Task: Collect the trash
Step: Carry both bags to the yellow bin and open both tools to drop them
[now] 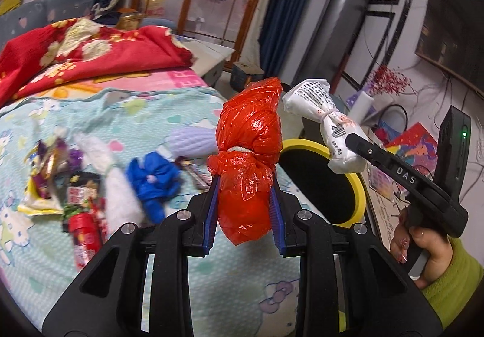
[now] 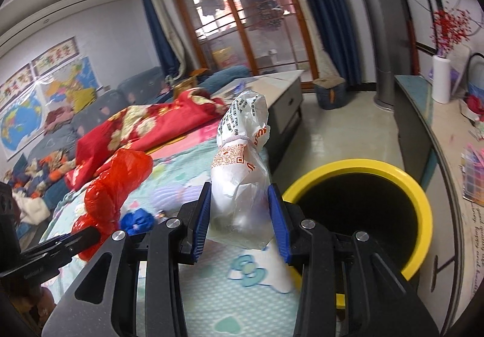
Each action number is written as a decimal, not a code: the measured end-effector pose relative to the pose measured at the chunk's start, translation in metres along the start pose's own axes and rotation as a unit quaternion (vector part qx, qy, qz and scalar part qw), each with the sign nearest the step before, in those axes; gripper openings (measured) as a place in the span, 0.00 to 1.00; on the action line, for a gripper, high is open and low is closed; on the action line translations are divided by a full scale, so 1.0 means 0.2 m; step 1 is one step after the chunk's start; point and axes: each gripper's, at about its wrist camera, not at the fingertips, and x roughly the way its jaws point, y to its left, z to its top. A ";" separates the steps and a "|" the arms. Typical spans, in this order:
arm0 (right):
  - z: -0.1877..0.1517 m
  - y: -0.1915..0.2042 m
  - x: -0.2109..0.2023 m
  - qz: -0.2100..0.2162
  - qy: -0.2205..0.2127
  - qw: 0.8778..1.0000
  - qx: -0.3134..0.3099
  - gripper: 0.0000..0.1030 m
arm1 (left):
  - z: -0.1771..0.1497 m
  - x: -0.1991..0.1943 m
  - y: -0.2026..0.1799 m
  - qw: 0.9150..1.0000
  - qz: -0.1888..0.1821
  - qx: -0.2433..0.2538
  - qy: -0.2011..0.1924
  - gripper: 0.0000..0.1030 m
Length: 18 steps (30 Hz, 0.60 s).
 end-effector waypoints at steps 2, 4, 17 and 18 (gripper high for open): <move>0.00 -0.04 -0.01 -0.010 -0.002 1.000 0.008 0.34 | 0.00 0.03 -0.04 1.000 -0.006 0.008 0.003 0.22; 0.01 -0.09 -0.02 -0.021 -0.004 1.000 0.015 0.34 | 0.00 0.06 -0.10 1.000 -0.012 0.019 0.006 0.22; -0.01 -0.41 -0.04 -0.078 0.003 0.994 0.077 0.34 | 0.02 0.31 -0.38 0.997 -0.047 0.059 0.036 0.22; -0.02 -0.44 -0.05 -0.081 0.003 0.993 0.083 0.34 | 0.02 0.34 -0.41 0.996 -0.050 0.062 0.038 0.22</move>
